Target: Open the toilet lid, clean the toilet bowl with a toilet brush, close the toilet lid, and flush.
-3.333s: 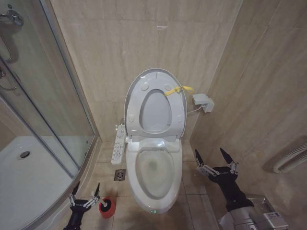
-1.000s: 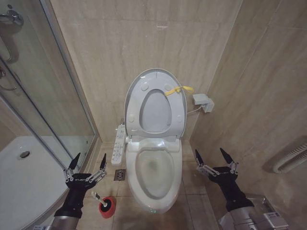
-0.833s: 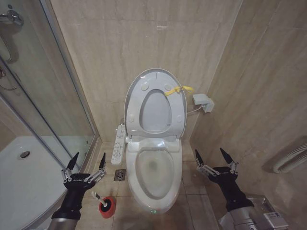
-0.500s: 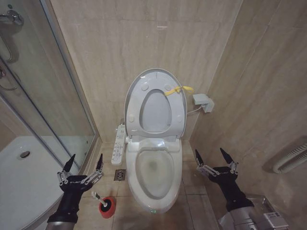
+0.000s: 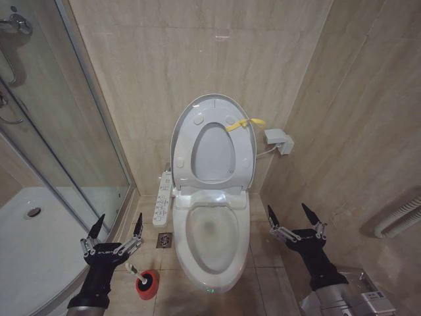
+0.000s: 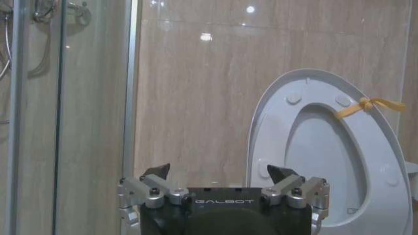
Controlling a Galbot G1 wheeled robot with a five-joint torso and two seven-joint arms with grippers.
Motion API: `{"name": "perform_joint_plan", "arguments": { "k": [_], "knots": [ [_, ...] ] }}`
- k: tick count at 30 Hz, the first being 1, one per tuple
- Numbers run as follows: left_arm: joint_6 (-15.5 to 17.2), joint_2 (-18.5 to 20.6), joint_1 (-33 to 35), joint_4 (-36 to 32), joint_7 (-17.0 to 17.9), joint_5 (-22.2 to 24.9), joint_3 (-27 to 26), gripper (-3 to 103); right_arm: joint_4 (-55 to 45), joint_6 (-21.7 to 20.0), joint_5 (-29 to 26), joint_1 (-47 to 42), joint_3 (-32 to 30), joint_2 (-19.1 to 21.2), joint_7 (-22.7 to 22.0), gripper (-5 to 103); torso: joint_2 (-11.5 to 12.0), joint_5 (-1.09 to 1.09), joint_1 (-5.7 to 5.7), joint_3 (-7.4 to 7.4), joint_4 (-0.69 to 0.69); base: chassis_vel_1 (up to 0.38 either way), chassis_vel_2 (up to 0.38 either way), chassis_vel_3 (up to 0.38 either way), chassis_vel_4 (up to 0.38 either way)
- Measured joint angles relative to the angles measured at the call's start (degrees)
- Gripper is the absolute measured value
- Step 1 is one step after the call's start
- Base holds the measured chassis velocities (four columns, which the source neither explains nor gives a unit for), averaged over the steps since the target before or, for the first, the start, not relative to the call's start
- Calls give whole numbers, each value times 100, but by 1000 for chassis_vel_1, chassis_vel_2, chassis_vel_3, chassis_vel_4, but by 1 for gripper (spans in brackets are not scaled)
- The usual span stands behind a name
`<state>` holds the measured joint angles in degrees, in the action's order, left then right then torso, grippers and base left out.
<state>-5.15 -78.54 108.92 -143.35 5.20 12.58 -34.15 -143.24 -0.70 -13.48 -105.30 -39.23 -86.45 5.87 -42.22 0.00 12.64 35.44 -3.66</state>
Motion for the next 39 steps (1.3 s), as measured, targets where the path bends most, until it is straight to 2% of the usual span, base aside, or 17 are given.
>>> {"name": "perform_joint_plan", "arguments": {
  "k": [39],
  "knots": [
    [19, -6, 15, 10, 7, -23, 42, 100, 0, 0, 0, 0, 0, 0, 0, 100, 0, 0, 0, 0, 0, 0, 0, 0, 0]
  ]
}}
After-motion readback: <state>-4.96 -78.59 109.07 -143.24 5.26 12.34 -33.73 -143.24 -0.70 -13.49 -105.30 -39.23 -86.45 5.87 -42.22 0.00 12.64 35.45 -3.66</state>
